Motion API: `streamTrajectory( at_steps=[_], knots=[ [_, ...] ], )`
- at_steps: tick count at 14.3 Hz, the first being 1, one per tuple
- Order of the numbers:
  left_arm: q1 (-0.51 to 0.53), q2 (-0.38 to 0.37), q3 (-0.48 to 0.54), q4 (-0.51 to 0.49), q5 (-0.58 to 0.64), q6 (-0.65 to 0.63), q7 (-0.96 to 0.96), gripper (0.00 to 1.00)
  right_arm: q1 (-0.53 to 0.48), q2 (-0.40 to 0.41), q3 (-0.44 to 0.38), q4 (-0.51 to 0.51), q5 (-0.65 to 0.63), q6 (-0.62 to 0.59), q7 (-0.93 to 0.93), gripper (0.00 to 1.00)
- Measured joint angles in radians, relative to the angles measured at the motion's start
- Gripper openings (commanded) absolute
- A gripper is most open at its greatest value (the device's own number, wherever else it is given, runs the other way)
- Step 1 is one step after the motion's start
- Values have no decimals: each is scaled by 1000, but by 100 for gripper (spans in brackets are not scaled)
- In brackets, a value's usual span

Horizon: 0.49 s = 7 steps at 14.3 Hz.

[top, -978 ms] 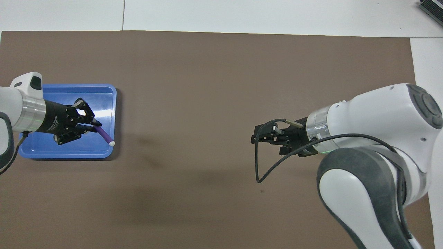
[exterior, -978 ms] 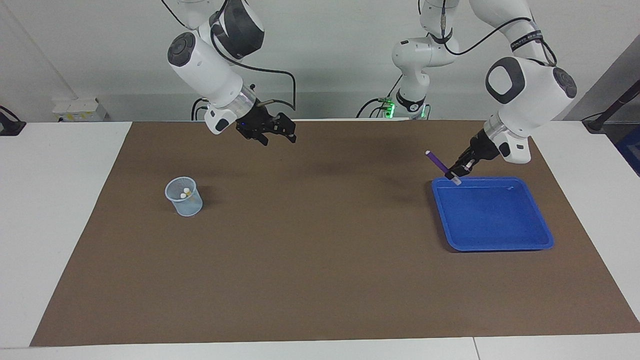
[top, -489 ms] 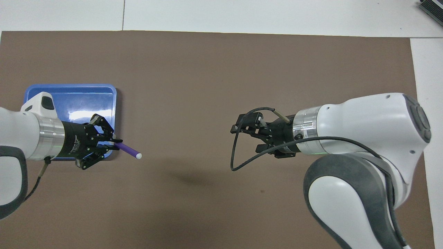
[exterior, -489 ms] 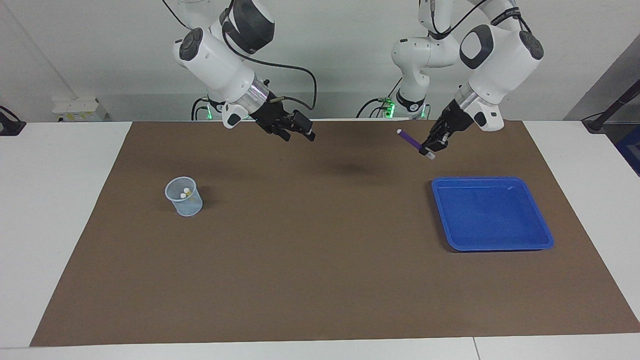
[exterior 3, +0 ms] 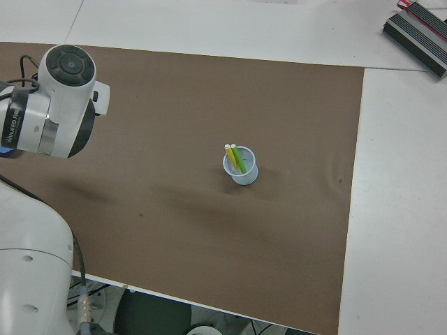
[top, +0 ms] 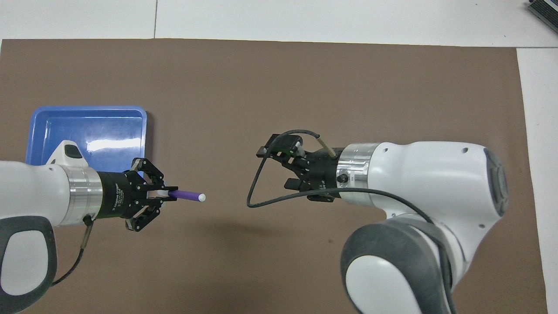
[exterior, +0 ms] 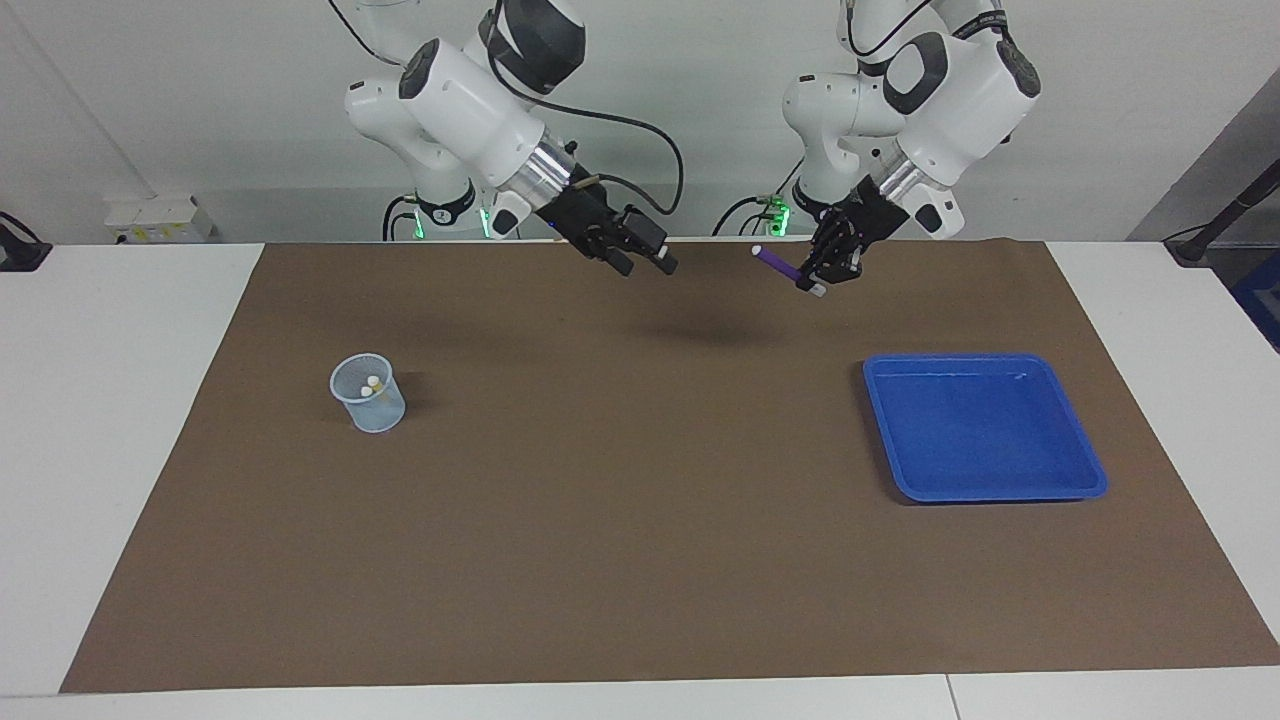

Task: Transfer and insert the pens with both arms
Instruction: 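Lift the purple pen with the left gripper while the right gripper approaches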

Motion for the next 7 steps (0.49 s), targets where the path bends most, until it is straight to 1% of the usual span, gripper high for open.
streamTrajectory(
  at_steps=[3,7],
  knots=[
    [-53,-64,-1,-55,-1,33,-93,0,65,0,1,0,0,35,46,100],
    [-59,-93,-22,-69,-1,38,-189,0,99,2,0,-1,1,112,76,100]
  ],
)
